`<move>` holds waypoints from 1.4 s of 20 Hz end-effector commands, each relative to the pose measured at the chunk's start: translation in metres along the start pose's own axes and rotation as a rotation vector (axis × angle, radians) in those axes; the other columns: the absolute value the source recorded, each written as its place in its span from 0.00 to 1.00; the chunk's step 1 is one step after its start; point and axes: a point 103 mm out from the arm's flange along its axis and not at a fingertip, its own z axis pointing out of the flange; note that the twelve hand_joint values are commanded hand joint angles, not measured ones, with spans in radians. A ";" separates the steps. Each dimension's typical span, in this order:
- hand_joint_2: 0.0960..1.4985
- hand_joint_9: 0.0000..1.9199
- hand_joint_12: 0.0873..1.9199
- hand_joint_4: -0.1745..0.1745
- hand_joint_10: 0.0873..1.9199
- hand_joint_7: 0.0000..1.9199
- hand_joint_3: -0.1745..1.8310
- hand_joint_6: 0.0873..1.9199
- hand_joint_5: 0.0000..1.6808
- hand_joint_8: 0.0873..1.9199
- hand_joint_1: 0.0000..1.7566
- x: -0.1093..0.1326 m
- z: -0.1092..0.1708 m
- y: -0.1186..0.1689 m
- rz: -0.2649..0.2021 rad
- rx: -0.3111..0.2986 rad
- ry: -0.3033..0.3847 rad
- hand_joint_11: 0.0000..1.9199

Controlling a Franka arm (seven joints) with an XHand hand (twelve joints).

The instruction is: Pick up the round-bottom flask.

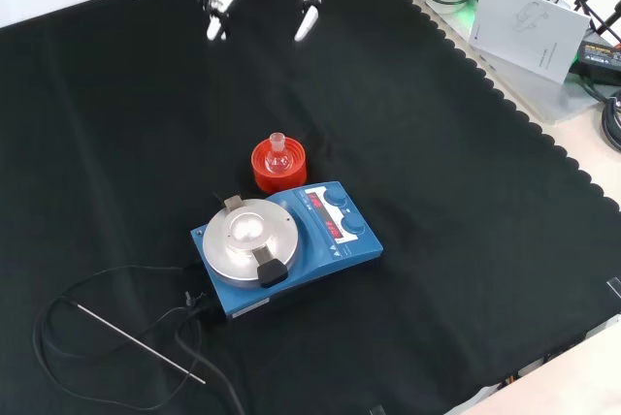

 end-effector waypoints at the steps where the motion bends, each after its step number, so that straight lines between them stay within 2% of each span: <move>1: 0.26 0.17 0.77 0.15 0.50 0.14 0.48 0.08 0.16 0.49 0.38 0.026 0.032 0.017 -0.059 0.076 0.041 0.07; 4: 0.25 0.17 0.77 0.15 0.50 0.14 0.48 0.18 0.12 0.49 0.38 0.034 0.036 0.019 -0.072 0.084 0.045 0.06; 8: 0.25 0.16 0.77 0.15 0.50 0.14 0.48 0.24 0.10 0.49 0.37 0.042 0.038 0.021 -0.081 0.101 0.052 0.06; 14: 0.25 0.16 0.77 0.15 0.50 0.14 0.48 0.25 0.09 0.49 0.37 0.042 0.040 0.021 -0.081 0.117 0.057 0.06; 18: 0.25 0.16 0.77 0.15 0.50 0.14 0.48 0.25 0.09 0.49 0.37 0.042 0.046 0.024 -0.064 0.125 0.065 0.05; 28: 0.26 0.16 0.78 0.15 0.50 0.13 0.48 0.26 0.09 0.49 0.37 0.032 0.076 0.019 -0.041 0.166 0.105 0.05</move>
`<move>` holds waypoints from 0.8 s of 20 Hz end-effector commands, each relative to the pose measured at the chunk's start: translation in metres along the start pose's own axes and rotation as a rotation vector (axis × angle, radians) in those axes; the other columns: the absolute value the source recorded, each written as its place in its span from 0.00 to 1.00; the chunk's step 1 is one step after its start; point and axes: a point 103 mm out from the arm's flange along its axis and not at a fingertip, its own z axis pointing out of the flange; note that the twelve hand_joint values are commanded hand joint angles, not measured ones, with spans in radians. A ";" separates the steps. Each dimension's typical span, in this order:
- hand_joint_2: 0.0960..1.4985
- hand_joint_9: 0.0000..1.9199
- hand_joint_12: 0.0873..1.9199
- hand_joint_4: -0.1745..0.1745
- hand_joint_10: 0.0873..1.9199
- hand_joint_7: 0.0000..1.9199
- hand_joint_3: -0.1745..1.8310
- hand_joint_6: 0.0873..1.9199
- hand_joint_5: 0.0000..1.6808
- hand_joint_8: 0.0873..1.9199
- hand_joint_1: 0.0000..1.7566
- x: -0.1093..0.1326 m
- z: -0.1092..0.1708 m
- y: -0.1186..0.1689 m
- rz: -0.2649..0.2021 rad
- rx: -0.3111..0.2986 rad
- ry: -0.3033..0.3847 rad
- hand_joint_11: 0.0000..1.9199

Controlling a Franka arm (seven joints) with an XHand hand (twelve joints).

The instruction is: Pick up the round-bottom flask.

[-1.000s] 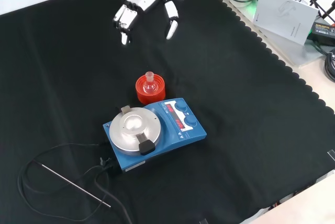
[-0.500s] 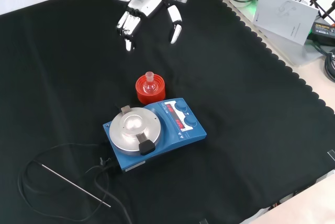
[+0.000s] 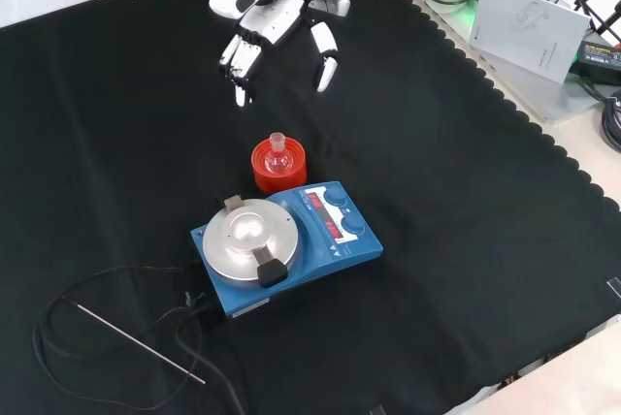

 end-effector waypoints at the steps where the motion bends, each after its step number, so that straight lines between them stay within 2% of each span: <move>1: 0.26 0.16 0.78 0.15 0.50 0.13 0.48 0.26 0.09 0.49 0.37 -0.010 0.018 -0.004 0.014 0.021 0.031 0.05; 7: 0.26 0.16 0.78 0.15 0.51 0.13 0.48 0.27 0.09 0.49 0.37 -0.019 0.025 -0.006 0.033 -0.005 0.053 0.04; 13: 0.26 0.16 0.78 0.14 0.51 0.14 0.48 0.27 0.09 0.49 0.37 -0.024 0.028 -0.004 0.027 -0.028 0.075 0.04; 16: 0.26 0.16 0.78 0.14 0.51 0.14 0.48 0.28 0.09 0.50 0.37 -0.030 0.035 0.002 0.024 -0.019 0.073 0.04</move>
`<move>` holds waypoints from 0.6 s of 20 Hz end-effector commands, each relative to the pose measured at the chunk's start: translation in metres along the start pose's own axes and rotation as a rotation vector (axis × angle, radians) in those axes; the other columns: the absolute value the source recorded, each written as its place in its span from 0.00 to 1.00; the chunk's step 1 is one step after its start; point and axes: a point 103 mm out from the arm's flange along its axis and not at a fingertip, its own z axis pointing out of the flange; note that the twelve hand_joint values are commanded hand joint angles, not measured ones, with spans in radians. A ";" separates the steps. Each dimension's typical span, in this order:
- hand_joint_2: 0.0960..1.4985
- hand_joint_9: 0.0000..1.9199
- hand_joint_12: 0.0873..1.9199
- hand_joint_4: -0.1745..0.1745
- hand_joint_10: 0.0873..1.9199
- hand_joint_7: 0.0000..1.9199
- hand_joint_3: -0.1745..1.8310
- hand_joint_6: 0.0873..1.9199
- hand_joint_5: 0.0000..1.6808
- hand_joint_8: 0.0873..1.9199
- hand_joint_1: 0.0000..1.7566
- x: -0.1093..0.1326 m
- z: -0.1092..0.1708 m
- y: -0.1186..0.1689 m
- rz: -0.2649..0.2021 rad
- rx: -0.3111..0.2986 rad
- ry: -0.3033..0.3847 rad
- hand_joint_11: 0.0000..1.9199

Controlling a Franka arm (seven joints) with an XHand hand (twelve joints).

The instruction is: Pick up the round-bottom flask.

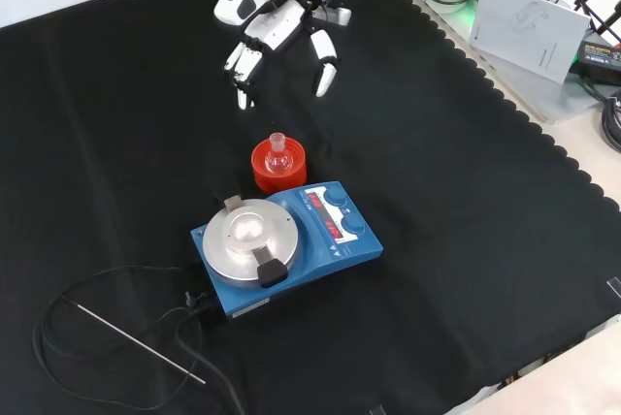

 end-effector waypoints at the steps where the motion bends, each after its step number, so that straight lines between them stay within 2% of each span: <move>1: 0.26 0.16 0.78 0.14 0.51 0.14 0.48 0.28 0.09 0.50 0.37 -0.009 0.010 0.008 0.000 0.010 0.006 0.04; 8: 0.26 0.16 0.78 0.13 0.50 0.15 0.48 0.29 0.09 0.50 0.37 -0.020 0.017 0.020 0.009 0.007 0.036 0.04; 12: 0.26 0.16 0.78 0.13 0.50 0.15 0.48 0.29 0.09 0.50 0.37 -0.022 0.018 0.029 0.009 0.034 0.047 0.04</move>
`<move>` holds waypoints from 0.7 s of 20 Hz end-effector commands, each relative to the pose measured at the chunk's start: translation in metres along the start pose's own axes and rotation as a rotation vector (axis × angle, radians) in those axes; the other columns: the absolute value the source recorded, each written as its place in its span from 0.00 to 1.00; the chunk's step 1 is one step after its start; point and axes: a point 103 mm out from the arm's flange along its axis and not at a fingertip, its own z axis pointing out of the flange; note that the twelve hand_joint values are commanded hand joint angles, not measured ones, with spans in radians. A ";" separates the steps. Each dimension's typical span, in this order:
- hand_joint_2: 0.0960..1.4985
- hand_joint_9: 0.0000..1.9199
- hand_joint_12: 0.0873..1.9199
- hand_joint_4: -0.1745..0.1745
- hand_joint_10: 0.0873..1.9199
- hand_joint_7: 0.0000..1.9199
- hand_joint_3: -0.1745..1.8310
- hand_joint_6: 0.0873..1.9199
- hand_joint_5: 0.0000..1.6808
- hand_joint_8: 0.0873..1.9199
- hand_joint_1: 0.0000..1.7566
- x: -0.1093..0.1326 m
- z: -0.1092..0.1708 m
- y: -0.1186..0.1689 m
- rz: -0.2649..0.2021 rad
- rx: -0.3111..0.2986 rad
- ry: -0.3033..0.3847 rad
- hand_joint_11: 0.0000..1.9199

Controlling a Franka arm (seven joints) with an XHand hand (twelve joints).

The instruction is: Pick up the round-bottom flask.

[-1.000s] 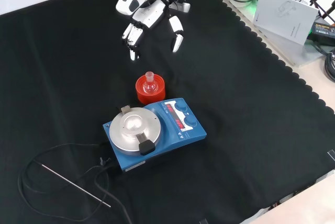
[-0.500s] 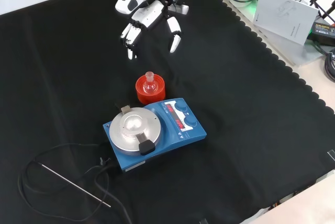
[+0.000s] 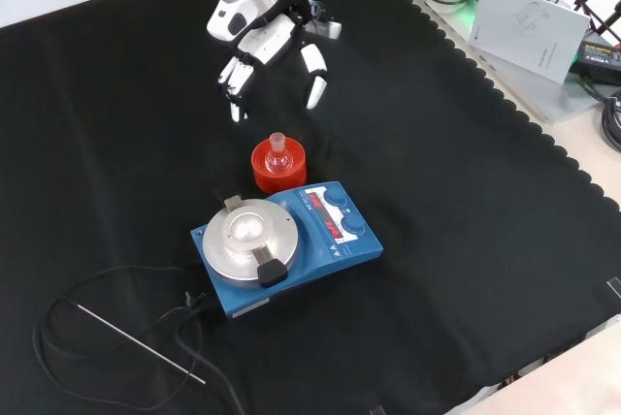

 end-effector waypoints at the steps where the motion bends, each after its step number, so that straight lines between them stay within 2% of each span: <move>1: 0.26 0.16 0.78 0.13 0.50 0.15 0.48 0.29 0.09 0.50 0.37 -0.003 0.002 0.013 -0.005 0.025 0.022 0.04; 4: 0.26 0.16 0.78 0.13 0.50 0.15 0.48 0.30 0.09 0.49 0.37 -0.001 0.007 0.020 -0.029 0.026 0.026 0.04; 9: 0.27 0.17 0.78 0.12 0.50 0.15 0.48 0.30 0.09 0.49 0.37 -0.002 0.013 0.026 -0.041 0.019 0.020 0.04; 14: 0.27 0.17 0.78 0.12 0.50 0.15 0.48 0.31 0.09 0.50 0.37 -0.008 0.008 0.033 -0.032 -0.050 0.024 0.04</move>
